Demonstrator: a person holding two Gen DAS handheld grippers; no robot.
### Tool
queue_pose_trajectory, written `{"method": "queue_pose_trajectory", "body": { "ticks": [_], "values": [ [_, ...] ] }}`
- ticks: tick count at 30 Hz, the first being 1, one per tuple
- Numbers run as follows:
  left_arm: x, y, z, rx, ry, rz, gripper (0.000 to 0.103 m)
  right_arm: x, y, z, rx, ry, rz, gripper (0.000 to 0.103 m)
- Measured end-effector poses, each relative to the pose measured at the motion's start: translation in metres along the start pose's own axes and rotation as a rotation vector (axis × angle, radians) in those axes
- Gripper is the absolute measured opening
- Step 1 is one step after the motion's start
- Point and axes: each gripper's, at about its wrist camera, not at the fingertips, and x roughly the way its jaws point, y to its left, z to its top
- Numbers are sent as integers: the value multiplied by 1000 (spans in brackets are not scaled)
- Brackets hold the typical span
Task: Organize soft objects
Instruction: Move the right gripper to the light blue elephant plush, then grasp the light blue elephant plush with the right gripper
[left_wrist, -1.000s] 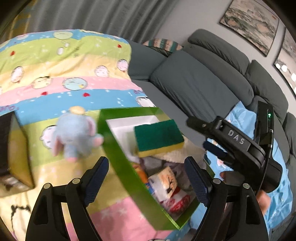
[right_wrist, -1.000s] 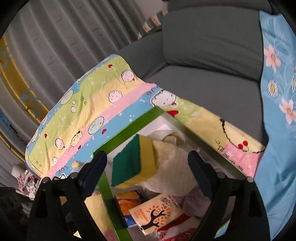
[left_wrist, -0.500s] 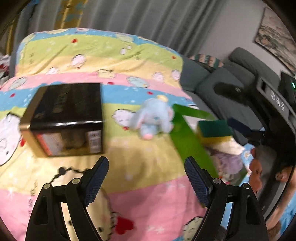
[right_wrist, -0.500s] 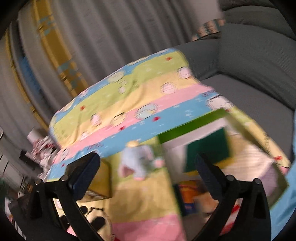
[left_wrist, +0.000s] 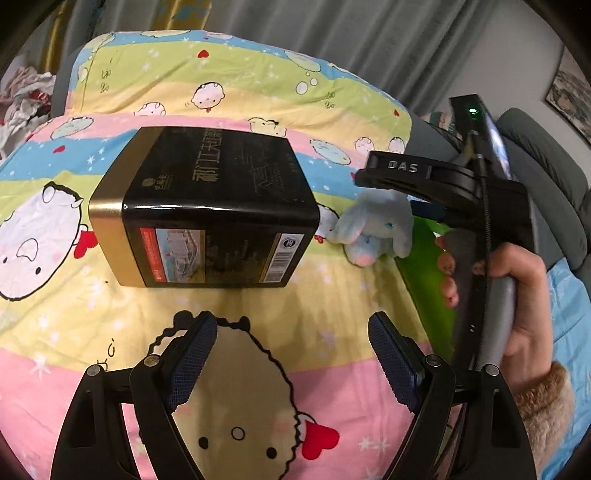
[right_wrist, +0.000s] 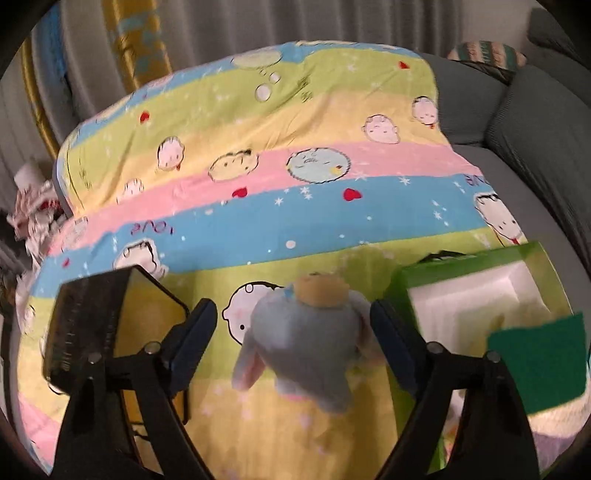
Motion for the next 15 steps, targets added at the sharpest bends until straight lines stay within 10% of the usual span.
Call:
{"method": "queue_pose_trajectory", "body": {
  "ticks": [10,15],
  "values": [
    [-1,-11,0,28,-17,-9,84,5,-3,-9,10,1,-31,54],
    [2,-30,1,72,-3,-58,84,-33,-22,-29,143,-17,177,54]
  ]
}}
